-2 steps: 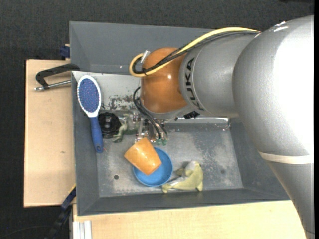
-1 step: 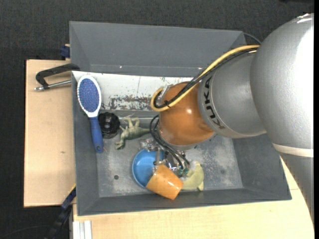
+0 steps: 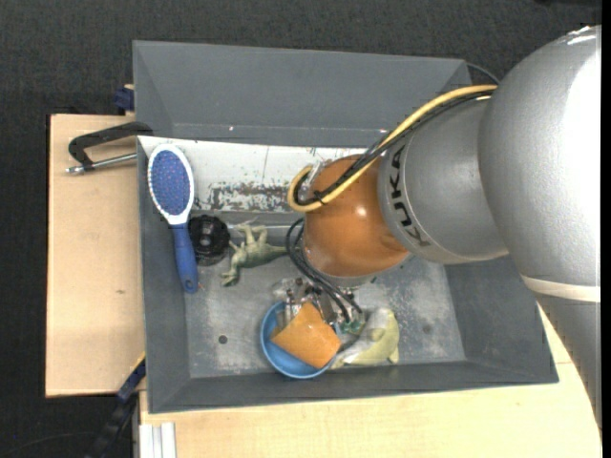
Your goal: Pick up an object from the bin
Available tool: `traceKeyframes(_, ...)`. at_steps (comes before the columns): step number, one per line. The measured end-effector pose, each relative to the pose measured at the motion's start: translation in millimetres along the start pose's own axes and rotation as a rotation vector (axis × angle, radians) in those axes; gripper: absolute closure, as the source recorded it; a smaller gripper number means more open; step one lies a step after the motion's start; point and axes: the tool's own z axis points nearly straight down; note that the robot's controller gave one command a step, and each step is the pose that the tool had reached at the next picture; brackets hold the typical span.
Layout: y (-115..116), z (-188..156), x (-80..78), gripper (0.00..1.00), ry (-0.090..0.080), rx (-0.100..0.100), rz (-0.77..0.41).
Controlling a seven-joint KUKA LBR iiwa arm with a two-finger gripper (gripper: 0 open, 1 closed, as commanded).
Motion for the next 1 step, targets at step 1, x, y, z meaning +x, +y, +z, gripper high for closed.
traceKeyframes(1,5.7,-142.0,4.9,1.00,-0.009,0.000,-0.025)
